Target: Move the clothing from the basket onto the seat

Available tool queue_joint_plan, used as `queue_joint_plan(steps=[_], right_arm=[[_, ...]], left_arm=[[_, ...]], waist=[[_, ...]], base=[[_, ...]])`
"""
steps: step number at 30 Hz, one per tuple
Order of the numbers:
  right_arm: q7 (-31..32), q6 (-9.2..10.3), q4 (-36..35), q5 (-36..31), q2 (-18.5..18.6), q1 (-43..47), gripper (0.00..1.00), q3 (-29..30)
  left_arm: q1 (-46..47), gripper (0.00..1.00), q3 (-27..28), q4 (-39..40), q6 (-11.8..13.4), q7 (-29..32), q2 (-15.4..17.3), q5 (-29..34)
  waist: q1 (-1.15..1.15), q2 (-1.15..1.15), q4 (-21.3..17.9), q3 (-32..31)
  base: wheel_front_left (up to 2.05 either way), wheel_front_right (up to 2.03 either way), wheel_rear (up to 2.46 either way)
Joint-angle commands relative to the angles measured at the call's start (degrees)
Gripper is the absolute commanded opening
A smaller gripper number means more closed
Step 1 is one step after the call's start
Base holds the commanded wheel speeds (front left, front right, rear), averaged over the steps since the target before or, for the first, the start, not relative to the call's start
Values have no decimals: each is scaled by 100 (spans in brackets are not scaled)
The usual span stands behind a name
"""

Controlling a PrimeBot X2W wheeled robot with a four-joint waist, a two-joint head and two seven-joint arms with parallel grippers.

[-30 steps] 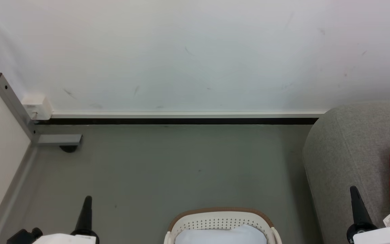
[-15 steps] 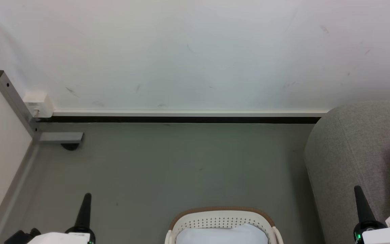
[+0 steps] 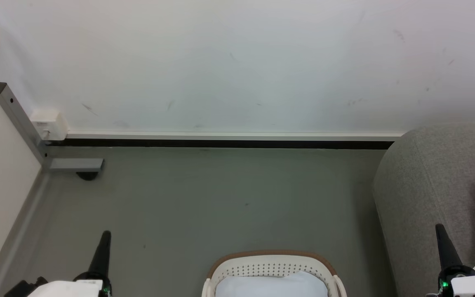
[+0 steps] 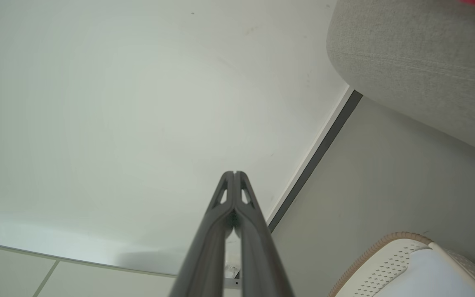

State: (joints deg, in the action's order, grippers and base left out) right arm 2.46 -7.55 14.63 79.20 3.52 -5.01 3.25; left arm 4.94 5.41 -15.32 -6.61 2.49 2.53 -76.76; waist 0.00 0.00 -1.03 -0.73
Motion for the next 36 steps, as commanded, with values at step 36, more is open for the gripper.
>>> queue_joint_plan(steps=[36], right_arm=[[418,11,-79,1356,-62,-153,0,350]], left_arm=[[157,0,126,137,-108,430,54,-1617]], waist=[[0,0,102,90]], base=[[0,0,0]])
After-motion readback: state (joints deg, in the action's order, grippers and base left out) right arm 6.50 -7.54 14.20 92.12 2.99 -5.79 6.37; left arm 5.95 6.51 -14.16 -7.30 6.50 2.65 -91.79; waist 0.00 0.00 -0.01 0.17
